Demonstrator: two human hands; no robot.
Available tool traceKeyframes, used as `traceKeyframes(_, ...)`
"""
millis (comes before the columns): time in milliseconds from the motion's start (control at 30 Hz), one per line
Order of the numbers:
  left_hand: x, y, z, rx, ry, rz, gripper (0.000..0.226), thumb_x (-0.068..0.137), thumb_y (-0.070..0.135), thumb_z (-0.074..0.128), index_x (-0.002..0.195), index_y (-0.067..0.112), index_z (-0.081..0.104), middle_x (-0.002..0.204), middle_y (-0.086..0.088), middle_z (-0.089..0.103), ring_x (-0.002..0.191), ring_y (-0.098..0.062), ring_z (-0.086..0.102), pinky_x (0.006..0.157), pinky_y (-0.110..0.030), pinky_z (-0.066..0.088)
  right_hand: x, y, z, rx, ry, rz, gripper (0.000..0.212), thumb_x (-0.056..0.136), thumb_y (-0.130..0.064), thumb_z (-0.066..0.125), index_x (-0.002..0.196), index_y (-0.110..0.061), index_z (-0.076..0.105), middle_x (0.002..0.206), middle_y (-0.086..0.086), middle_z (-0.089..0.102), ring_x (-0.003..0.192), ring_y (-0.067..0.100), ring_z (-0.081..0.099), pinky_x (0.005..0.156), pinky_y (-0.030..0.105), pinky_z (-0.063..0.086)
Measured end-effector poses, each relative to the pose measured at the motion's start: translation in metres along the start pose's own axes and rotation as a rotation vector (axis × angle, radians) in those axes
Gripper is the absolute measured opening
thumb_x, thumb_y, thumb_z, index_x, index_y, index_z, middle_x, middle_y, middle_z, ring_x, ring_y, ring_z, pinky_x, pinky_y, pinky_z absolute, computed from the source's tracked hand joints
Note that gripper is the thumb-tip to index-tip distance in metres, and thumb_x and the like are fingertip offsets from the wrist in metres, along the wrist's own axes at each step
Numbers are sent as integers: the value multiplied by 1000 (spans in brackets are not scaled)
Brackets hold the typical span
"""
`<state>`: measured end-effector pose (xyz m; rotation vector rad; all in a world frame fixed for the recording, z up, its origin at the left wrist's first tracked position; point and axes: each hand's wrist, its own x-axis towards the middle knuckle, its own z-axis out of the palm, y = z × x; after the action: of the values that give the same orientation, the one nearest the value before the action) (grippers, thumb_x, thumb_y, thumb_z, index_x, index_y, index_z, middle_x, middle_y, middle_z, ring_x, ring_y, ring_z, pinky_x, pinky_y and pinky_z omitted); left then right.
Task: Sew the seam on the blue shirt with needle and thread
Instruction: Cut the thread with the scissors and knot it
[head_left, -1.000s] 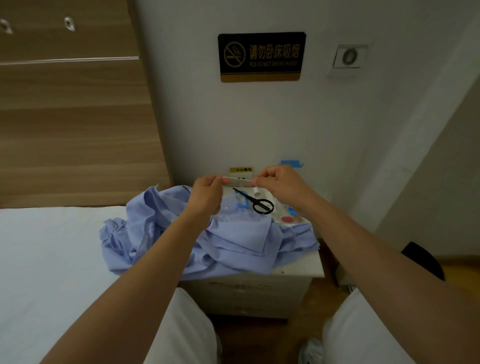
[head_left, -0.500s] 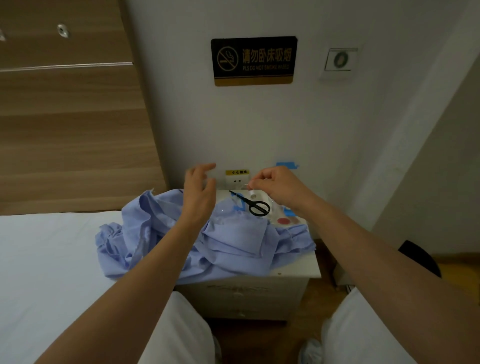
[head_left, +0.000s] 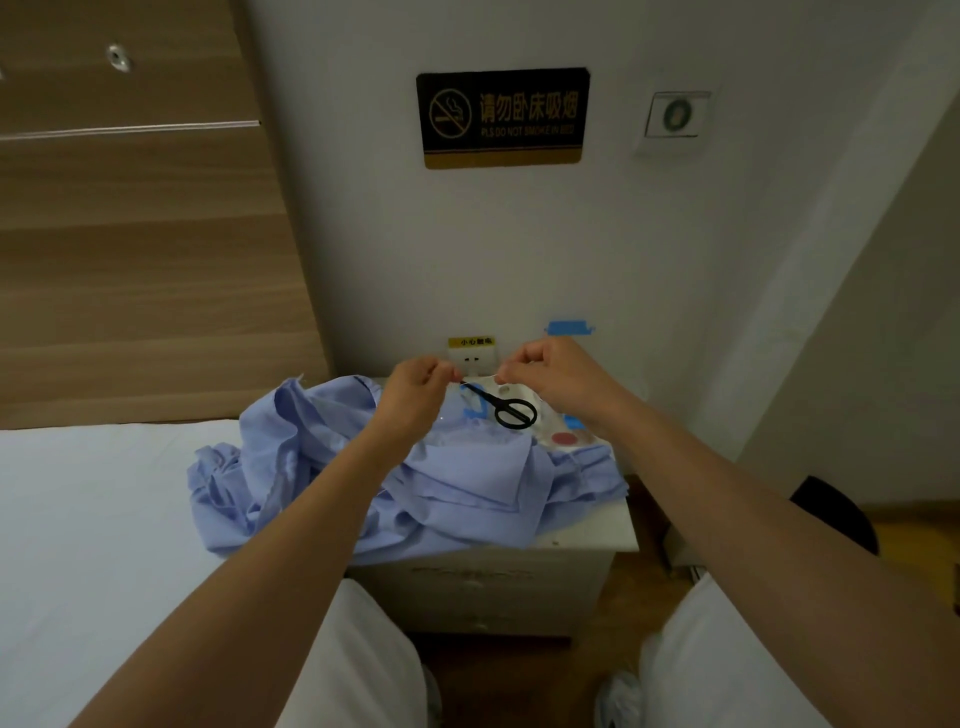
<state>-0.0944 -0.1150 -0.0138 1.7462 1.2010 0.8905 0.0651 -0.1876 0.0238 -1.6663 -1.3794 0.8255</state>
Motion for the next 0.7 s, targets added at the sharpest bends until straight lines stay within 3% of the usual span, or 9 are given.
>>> traceKeyframes(67,-1,-8,-3,75,86,22,29,99,14,44,76,14,62,58,-9,47,49,-16,35,53,-27,31,-1,0,-2,15,7,-1,14,88,-15,67,74,-13,68,48,-19,54,39,-11,46,42,4,32)
traceKeyframes(167,1,-22,-7,201,221,-12,23,98,14,44,85,11,63,77,-10,59,63,-20,47,63,-30,36,-4,1,-2,5,-8,8,15,90,-13,65,75,-12,67,37,-21,47,36,-9,44,41,4,30)
traceKeyframes(333,5,-34,-4,402,-4,-101,29,100,18,39,90,10,65,94,-9,64,80,-24,56,70,-30,39,-5,4,-1,7,9,-5,9,90,-12,64,85,-5,69,32,-21,42,33,-4,41,44,6,32)
traceKeyframes(400,6,-32,-3,471,15,3,36,101,28,38,96,6,65,95,-13,65,88,-30,59,74,-37,44,-4,5,-3,-9,9,-3,11,89,-14,65,84,-5,69,31,-18,39,31,-1,38,40,6,28)
traceKeyframes(467,3,-23,-2,393,55,183,35,101,28,39,108,7,66,108,-12,65,103,-27,57,89,-38,44,-2,7,-4,-28,8,-3,13,88,-15,66,83,-4,70,31,-17,37,31,0,36,38,7,27)
traceKeyframes(533,-5,-6,4,129,-30,217,30,102,19,40,121,9,60,116,-5,62,108,-17,56,94,-29,43,1,8,-4,-36,7,-1,14,88,-15,67,84,-2,71,32,-16,38,32,0,37,39,8,28)
traceKeyframes(600,-9,8,10,-150,-227,68,27,102,17,40,122,12,58,105,-5,66,95,-17,63,88,-26,49,5,9,-3,-46,15,-7,14,87,-15,67,82,-3,71,37,-14,39,35,1,36,40,9,28)
traceKeyframes(633,-11,11,12,-225,-301,-6,24,101,16,42,118,10,59,89,-6,66,79,-17,65,78,-27,53,6,10,-2,-46,18,-12,13,87,-15,67,78,-5,70,39,-14,40,36,1,36,41,9,29)
traceKeyframes(700,-12,13,16,-137,-336,-34,19,98,13,46,100,2,62,60,-4,49,47,-10,47,50,-27,43,6,12,-2,-50,11,-27,15,87,-15,67,73,-12,67,39,-14,42,36,-1,39,42,8,30)
